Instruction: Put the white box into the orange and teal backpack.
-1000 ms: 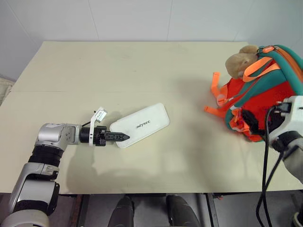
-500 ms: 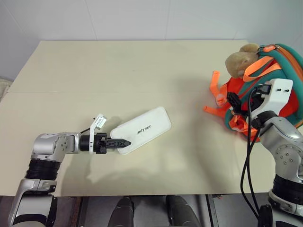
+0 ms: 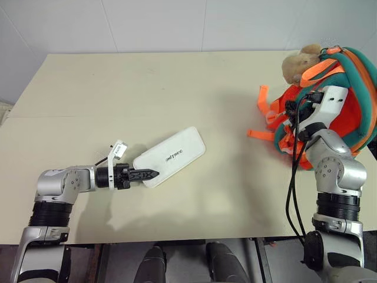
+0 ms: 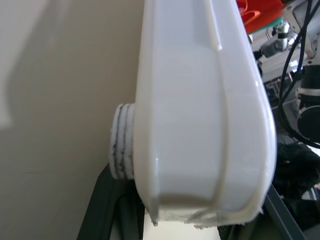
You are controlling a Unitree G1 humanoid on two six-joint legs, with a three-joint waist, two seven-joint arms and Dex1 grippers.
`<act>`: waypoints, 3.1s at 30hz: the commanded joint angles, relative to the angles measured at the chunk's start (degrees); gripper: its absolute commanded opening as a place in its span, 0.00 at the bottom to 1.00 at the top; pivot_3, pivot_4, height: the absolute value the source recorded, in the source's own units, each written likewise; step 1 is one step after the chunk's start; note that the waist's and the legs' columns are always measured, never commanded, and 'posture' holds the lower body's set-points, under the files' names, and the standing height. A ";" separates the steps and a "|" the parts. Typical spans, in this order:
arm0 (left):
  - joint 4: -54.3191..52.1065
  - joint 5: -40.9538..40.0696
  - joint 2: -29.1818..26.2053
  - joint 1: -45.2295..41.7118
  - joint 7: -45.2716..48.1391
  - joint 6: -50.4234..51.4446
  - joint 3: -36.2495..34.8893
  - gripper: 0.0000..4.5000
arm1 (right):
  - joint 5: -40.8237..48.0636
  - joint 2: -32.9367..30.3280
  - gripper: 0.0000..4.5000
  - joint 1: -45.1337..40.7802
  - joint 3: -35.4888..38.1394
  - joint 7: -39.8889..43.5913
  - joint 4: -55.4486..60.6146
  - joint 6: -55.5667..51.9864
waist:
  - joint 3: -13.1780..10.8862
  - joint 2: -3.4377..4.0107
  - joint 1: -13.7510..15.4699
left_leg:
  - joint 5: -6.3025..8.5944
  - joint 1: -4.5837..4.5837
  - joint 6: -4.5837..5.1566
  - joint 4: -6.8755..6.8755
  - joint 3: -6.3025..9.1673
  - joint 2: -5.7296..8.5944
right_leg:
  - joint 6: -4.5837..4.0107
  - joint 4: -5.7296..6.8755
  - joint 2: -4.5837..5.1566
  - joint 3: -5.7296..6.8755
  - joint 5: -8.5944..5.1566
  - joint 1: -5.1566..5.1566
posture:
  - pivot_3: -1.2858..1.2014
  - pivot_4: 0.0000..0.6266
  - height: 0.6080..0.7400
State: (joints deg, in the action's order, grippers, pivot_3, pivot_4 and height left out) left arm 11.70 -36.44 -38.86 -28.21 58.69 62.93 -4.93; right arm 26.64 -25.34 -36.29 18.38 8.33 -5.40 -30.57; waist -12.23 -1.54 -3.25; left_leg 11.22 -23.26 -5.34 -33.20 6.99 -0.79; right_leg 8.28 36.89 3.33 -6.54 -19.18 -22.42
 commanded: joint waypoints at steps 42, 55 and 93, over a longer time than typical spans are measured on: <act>-19.97 -19.16 -18.61 10.85 9.76 -1.88 -24.75 0.29 | 26.18 -22.78 0.00 -4.21 -20.10 64.70 7.82 -30.84 | -0.08 -0.01 0.01 | 0.25 -0.39 -0.11 0.15 -0.01 -0.08 | -0.05 -0.49 0.00 0.13 -0.17 -0.27 | 0.52 0.24 1.00; -11.30 -10.29 -22.01 -4.33 16.75 -13.87 -10.66 0.29 | 24.22 -18.84 0.00 -2.91 -20.79 64.83 9.24 -29.87 | -0.08 -0.01 0.01 | 0.26 -0.38 -0.12 0.10 -0.03 -0.08 | -0.04 -0.43 -0.03 0.12 -0.18 -0.26 | 0.52 0.24 1.00; 18.59 18.42 -13.68 -29.60 28.20 -54.73 7.87 0.29 | 24.36 -20.58 0.00 2.19 -17.89 64.95 12.92 -28.72 | -0.07 -0.02 0.62 | 0.26 -0.39 -0.11 -0.64 0.05 -0.04 | 0.15 0.06 -0.08 0.15 -0.15 -0.06 | 0.52 0.24 1.00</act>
State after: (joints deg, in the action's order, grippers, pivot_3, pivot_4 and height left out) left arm 29.54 -20.40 -52.36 -56.72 85.74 10.75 2.00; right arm 50.56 -45.96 -33.46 0.16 72.60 6.33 -59.81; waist -12.29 -1.56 -2.63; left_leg 11.48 -23.65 -5.45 -33.84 7.04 -0.83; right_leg 8.43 36.95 3.24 -6.40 -19.33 -22.47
